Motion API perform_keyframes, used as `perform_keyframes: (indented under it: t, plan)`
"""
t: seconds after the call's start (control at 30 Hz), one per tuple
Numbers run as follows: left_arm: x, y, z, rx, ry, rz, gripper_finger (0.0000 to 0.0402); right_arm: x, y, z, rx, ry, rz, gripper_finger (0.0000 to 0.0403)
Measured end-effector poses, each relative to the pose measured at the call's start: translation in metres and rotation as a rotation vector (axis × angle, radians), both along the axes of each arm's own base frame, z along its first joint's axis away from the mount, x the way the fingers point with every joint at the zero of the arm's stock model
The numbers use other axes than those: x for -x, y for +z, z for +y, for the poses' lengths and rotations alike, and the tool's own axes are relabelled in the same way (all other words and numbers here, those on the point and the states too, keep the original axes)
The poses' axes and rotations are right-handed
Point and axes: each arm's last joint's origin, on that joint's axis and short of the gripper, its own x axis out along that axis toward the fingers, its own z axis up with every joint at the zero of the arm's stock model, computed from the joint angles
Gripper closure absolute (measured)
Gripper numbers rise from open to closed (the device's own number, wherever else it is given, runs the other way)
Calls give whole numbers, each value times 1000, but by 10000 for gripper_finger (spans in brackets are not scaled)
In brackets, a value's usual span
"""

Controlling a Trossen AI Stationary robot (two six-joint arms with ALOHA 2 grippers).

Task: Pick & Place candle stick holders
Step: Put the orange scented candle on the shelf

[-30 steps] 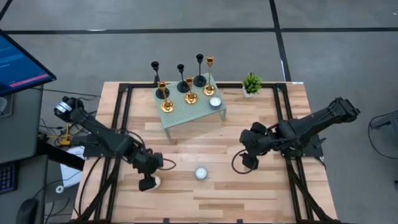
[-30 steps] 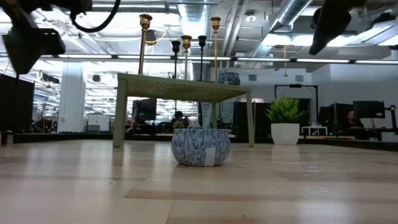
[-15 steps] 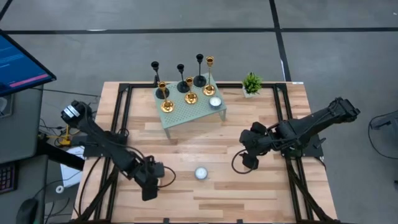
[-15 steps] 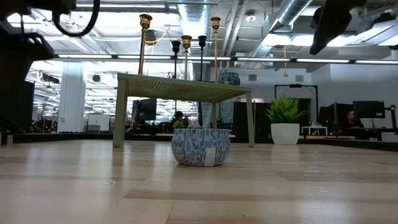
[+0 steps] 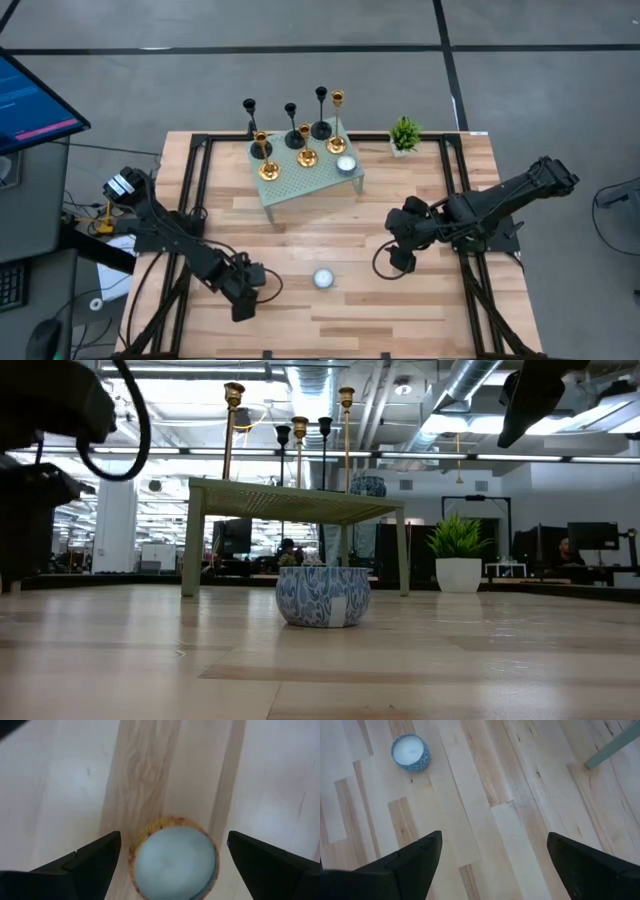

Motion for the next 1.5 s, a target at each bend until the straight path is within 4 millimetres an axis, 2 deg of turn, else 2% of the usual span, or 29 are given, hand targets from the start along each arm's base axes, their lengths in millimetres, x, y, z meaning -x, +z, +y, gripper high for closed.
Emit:
perform_keyframes:
  t: [0.17, 0.57, 0.97, 1.27, 1.5]
  plan:
    - [6, -10, 4, 14, -14, 44, 33, 0, 0, 0, 0, 0, 0, 51]
    - [10, -22, 8, 36, -21, 23, 35, 0, 0, 0, -1, -2, 0, 51]
    - [13, -19, 10, 38, -42, 23, 103, 0, 0, 0, -1, -3, 0, 51]
    - [17, 13, 22, 146, 26, -65, 96, 0, 0, 0, 0, -3, 1, 51]
    - [6, 62, 65, 251, 265, -291, 95, 0, 0, 0, -2, -7, 1, 51]
